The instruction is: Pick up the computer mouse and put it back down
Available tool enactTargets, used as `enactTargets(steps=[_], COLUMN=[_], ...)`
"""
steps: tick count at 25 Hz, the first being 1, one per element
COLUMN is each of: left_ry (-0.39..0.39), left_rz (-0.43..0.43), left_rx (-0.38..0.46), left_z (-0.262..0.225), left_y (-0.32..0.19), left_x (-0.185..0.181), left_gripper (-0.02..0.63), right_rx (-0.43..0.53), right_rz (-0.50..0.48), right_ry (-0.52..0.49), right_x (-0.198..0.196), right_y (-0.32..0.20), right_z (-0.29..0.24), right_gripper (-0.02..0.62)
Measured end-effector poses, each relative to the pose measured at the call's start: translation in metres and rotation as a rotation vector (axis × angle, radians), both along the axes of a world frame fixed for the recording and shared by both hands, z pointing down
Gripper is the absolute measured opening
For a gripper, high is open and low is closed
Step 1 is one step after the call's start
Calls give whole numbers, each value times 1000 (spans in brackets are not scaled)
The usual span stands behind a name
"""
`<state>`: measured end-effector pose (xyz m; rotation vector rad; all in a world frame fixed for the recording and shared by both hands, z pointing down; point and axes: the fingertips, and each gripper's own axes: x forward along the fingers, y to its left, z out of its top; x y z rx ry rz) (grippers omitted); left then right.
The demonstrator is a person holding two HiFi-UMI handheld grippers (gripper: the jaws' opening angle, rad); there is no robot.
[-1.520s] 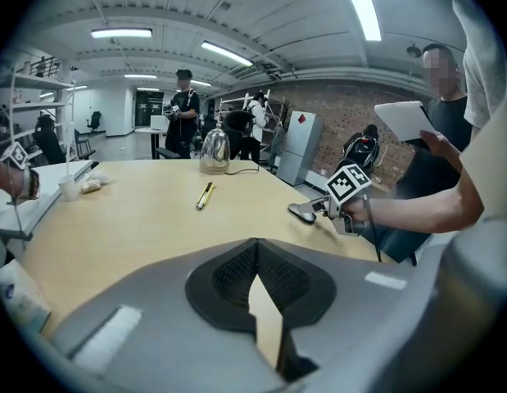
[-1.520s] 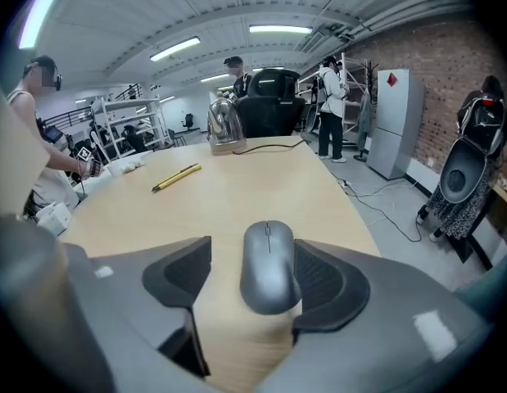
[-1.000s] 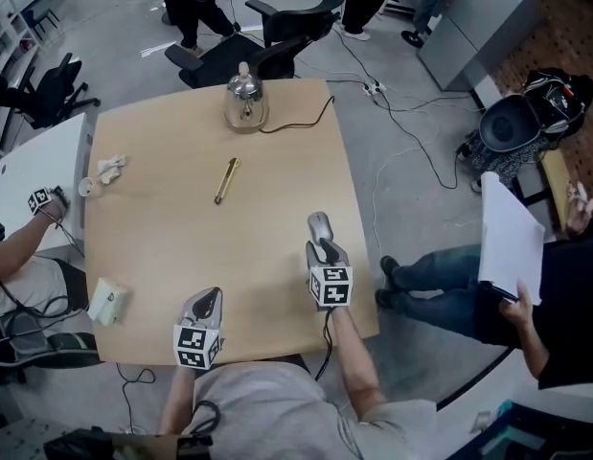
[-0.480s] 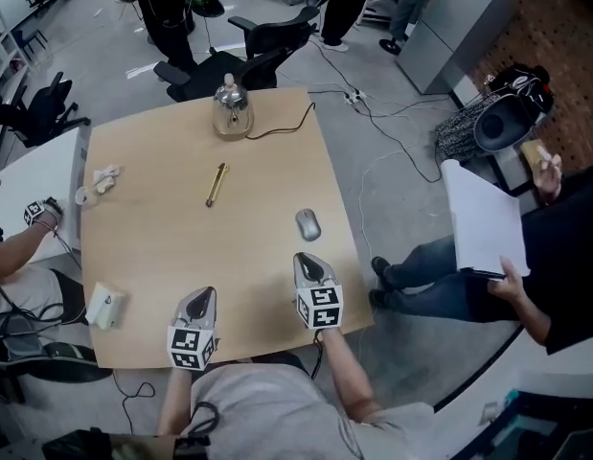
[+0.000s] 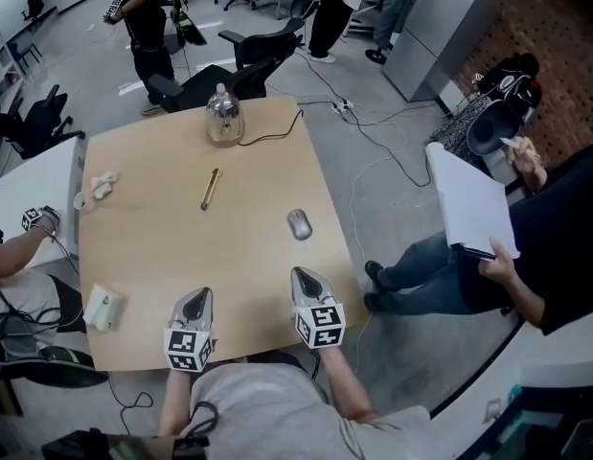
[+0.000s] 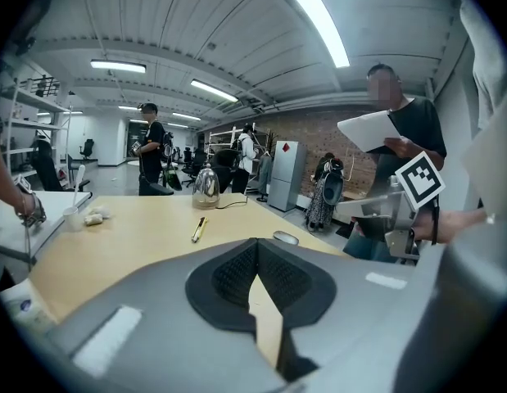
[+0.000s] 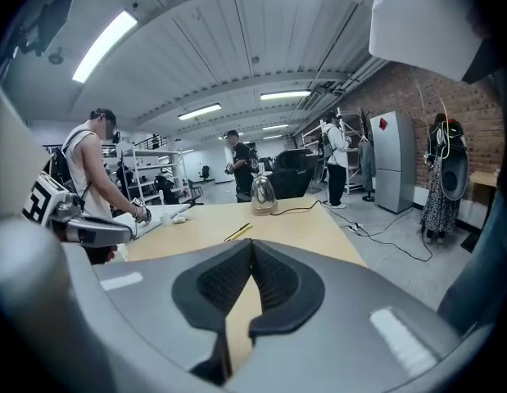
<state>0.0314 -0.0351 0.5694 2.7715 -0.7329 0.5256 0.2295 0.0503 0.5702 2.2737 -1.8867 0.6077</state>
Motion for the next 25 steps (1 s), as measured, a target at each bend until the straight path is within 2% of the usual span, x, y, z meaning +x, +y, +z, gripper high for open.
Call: enactTargets(steps=[13, 25], left_ry=[26, 30], left_rz=[-12, -14], left_rx=[31, 34], left_z=[-8, -9], left_y=[10, 11], left_x=[-14, -18], left_gripper=[20, 20], right_rx=[19, 14], right_rz=[-24, -28], right_ry=[-24, -18], right_x=[-39, -41], right_y=[32, 32], right_z=[2, 1], right_gripper=[6, 6])
